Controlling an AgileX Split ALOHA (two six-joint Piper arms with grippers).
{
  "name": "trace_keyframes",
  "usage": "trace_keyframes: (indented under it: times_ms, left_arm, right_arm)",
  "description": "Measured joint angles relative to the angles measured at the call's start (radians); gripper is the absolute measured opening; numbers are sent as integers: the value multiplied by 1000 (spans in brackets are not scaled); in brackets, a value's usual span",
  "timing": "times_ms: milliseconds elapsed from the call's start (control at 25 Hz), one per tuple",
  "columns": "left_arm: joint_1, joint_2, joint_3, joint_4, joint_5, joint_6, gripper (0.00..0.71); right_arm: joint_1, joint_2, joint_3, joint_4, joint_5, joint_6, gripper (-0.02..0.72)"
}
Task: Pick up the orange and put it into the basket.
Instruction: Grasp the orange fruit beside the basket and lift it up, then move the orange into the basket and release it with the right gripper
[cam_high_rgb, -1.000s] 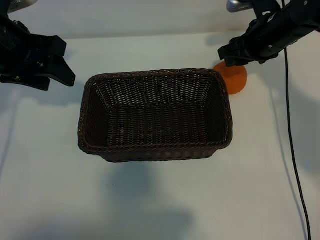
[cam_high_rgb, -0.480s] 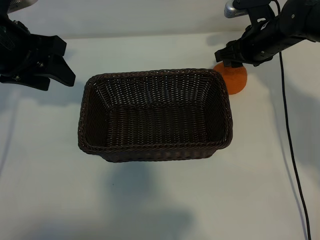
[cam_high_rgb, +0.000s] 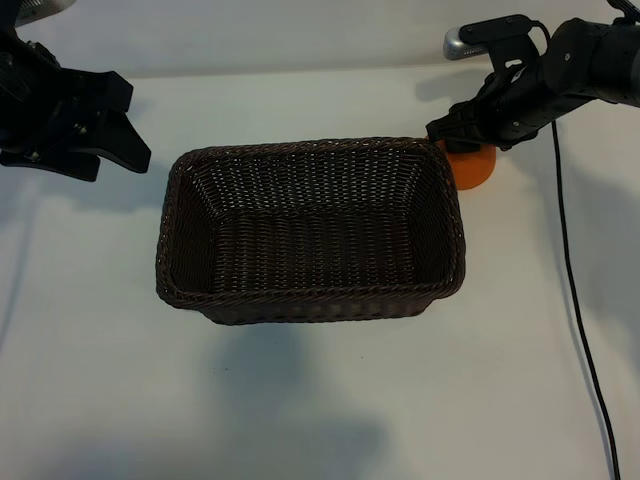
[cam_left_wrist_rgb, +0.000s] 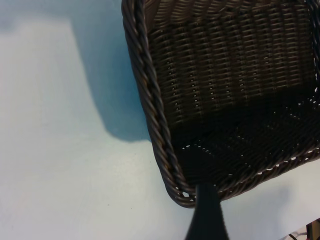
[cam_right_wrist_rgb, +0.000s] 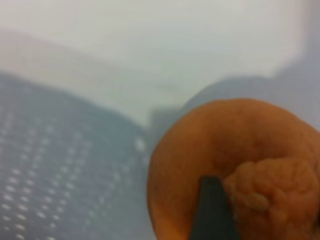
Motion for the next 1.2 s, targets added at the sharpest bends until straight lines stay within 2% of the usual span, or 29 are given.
trace_keyframes:
  times_ms: [80,120,160,200,400,640,1000,1200]
  left_arm:
    - [0,0,0,0,0,0,568]
    - [0,0,0,0,0,0,568]
    - [0,0,0,0,0,0,568]
    - [0,0,0,0,0,0,568]
    - [0,0,0,0,0,0,567]
    - [0,0,0,0,0,1,567]
    - [0,0,0,0,0,3,567]
    - [0,0,1,0,0,3,567]
  right_arm:
    - [0,0,0,0,6,0,292]
    - [0,0,0,-1,9,0,193]
    - [0,0,0,-1,11,0,127]
    - [0,-1,-5,-1,21,0,98]
    - [0,-6,-81,-4,135,15,85]
    - [-2,-49,-201,-23,349,32,82]
    - [-3,-258,-227,-193,574,128,76]
    - [-3,-386,-227,-209,716,147,72]
